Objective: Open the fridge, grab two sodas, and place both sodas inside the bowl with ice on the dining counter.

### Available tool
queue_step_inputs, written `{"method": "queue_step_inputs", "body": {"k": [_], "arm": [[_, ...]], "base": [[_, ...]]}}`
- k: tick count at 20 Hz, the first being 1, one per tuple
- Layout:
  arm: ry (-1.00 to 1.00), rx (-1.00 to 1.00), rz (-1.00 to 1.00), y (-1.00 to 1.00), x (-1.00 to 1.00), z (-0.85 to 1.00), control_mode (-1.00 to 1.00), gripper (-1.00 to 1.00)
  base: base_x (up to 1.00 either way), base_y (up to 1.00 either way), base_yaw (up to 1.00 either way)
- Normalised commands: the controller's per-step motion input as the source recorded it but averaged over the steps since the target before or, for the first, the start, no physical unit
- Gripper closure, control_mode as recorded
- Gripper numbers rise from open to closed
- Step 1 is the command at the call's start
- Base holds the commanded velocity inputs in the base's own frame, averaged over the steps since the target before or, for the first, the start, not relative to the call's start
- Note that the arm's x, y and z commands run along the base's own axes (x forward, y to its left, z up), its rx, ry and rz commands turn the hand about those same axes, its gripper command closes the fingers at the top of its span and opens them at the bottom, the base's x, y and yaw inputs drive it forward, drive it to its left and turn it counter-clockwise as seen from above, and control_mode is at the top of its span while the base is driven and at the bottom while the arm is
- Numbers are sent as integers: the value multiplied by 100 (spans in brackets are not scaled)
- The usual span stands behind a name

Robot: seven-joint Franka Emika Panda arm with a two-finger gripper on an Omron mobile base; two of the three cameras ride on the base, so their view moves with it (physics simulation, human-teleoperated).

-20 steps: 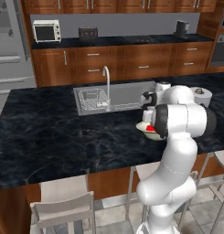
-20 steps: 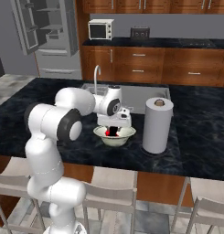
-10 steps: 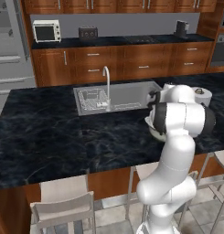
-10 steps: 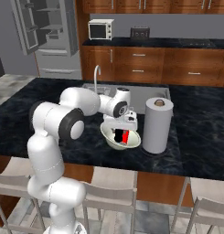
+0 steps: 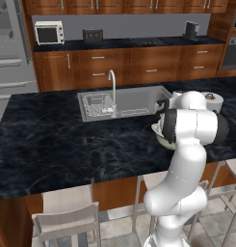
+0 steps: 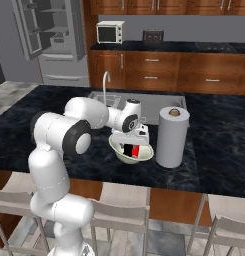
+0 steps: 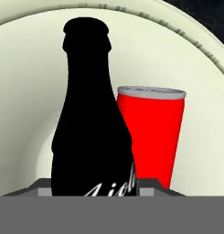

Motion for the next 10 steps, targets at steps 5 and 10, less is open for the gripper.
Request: {"method": "queue_step_inputs", "body": {"k": [5,10], "arm": [[-1,1,0,1,-1,-1,-100,-100],[-1,0,0,0,-14,10,-100,-100]], "base": [[0,0,0],[0,0,0]]}}
